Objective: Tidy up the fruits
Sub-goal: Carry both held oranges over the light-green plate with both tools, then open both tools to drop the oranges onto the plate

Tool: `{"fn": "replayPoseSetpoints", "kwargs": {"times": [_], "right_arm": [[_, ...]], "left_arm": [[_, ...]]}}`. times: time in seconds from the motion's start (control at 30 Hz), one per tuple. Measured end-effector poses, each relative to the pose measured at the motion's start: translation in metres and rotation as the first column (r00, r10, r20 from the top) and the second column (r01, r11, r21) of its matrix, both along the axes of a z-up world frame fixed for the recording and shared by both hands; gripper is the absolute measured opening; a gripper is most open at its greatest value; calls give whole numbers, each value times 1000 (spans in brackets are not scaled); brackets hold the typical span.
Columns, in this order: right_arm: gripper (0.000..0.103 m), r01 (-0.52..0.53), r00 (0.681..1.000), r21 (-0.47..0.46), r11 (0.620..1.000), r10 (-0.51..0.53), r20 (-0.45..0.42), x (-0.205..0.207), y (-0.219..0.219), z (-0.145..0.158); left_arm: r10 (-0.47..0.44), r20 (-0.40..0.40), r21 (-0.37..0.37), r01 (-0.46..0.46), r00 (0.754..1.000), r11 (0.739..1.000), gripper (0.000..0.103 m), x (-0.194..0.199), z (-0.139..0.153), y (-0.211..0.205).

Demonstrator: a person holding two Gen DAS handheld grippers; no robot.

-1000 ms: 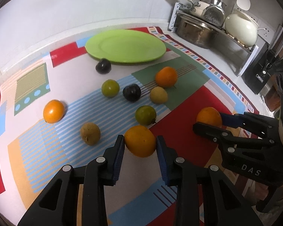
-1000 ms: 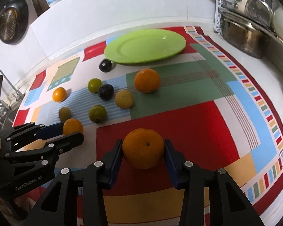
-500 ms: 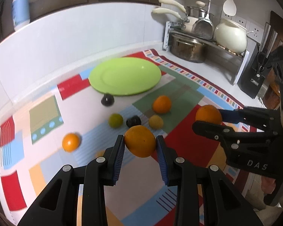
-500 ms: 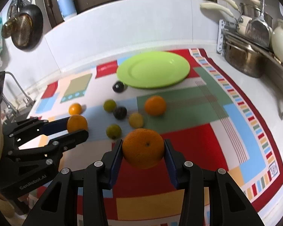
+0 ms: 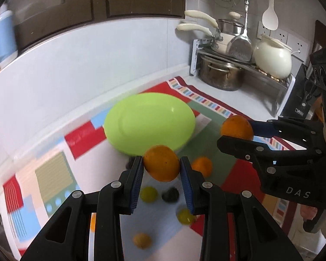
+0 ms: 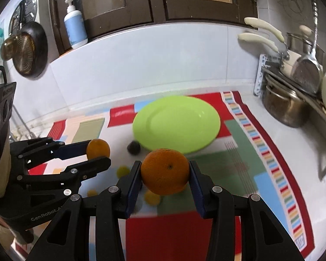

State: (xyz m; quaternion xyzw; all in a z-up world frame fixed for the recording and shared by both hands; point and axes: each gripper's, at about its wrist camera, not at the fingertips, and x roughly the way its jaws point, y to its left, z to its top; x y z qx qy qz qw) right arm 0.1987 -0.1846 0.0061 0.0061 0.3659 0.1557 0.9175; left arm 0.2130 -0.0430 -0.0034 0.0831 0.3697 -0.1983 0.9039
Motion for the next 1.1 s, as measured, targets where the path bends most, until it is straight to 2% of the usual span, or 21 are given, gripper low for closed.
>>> {"fn": "replayPoseSetpoints", "kwargs": {"times": [0.17,0.3,0.63,0.9,1.1], "right_arm": [[43,-9,1000,-2,1000,9,-14,32,3,1],[43,-21,999,-30,999,20,-39,59,6,-5],[43,-58,990,-56,997,50,-135,117,15,-43],[43,-66,980,-56,996,54,-191,144,17,-69],[43,-76,976,-51,996,64,-206,151,16,-78]], "left_arm": [[-15,-2,11,15,1000,1000,34,35,-1,-1],[-17,-35,16,17,999,1000,34,62,-11,1],[-16,-127,49,22,992,999,34,119,-50,3],[-18,-172,57,28,985,998,34,143,-73,6],[-16,-181,59,27,983,998,34,150,-79,4]]}}
